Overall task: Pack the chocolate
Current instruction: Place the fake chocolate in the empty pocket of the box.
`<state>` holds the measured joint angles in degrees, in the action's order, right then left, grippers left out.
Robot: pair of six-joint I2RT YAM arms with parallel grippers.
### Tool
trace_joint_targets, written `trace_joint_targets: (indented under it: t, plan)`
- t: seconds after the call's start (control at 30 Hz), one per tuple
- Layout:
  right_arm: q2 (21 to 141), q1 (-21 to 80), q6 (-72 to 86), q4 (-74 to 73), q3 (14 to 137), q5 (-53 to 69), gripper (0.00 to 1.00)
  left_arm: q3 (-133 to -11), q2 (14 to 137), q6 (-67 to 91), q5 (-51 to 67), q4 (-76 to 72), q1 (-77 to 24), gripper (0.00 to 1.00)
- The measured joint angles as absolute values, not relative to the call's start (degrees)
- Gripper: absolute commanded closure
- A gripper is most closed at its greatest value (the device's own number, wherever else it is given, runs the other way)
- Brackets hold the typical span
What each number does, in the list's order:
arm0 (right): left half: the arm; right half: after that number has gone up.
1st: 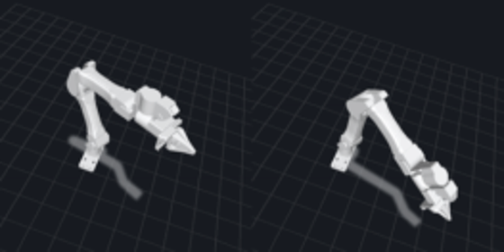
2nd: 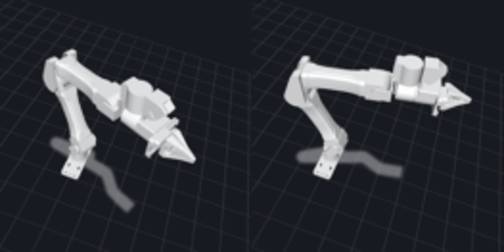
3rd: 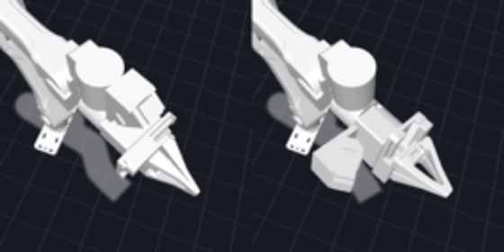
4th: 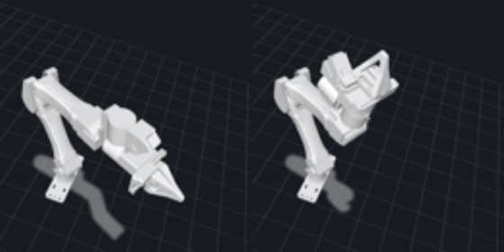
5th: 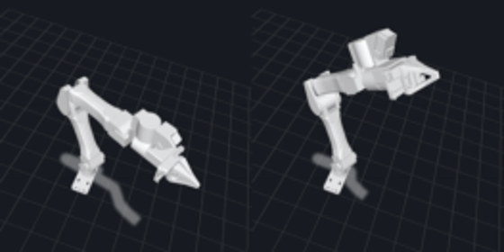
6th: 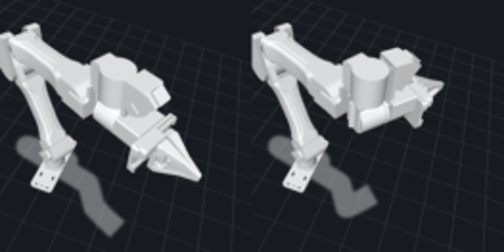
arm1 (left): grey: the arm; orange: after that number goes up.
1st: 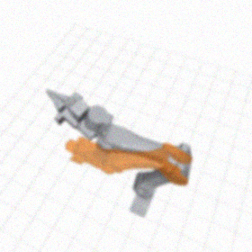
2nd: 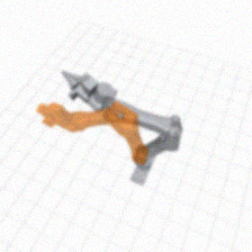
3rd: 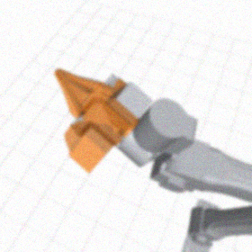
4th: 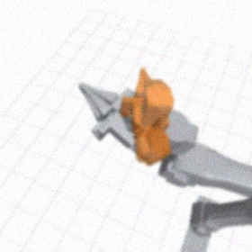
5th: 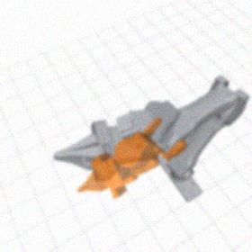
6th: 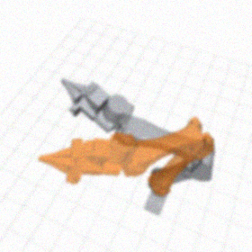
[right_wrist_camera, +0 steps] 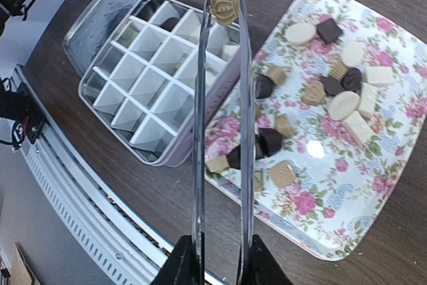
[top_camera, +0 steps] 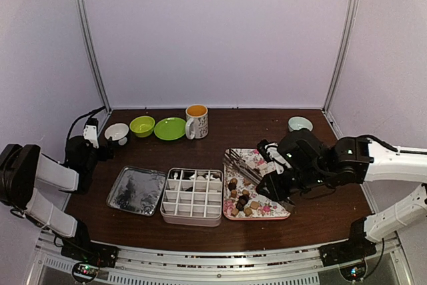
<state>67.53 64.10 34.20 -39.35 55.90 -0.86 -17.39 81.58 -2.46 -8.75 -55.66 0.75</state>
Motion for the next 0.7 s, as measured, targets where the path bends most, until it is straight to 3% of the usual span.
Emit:
trace_joint_targets:
  t: [0.7]
  plan:
    - [96.44, 75.59, 28.4, -30.55, 75.11, 1.69, 0.76, -17.39, 81.58, -2.46, -8.75, -55.66, 0.75, 0.02]
